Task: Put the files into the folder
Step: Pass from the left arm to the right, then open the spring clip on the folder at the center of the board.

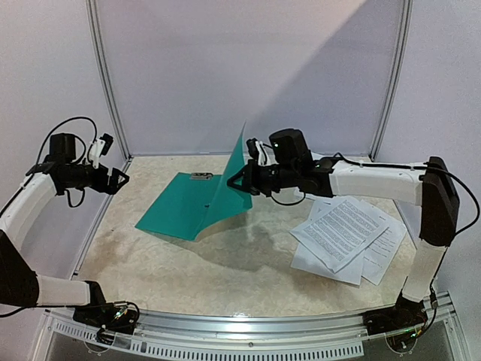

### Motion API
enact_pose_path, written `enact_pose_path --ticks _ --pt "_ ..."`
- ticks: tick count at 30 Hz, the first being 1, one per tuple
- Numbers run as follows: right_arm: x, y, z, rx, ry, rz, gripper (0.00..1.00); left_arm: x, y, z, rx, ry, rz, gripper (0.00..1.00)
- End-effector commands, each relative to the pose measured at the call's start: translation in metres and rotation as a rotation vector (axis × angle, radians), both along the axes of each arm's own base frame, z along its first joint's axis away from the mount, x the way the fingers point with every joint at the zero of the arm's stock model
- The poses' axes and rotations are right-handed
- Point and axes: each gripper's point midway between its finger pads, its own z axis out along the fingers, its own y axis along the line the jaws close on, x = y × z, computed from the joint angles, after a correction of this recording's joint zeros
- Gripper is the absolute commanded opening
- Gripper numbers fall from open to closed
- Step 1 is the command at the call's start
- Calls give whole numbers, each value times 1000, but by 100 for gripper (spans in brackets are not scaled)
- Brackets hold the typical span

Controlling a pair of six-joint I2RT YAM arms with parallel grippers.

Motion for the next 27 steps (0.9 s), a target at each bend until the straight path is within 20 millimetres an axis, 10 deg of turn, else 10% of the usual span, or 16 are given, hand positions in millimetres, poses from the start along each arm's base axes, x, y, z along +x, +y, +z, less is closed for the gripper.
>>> enact_pose_path --ticks 1,10,20,27 --pt "-44 -14 -27 -62 63 163 0 -31 -16 7 -20 72 -112 99" --pt "-110 -47 -51 -32 148 352 0 -45 -42 -1 43 121 -226 96" --pt "-100 -76 -86 -5 213 110 14 -48 -102 -76 260 237 -424 94" --pt "-99 -115 -126 -238 282 -39 44 -30 -123 -111 360 258 -474 94"
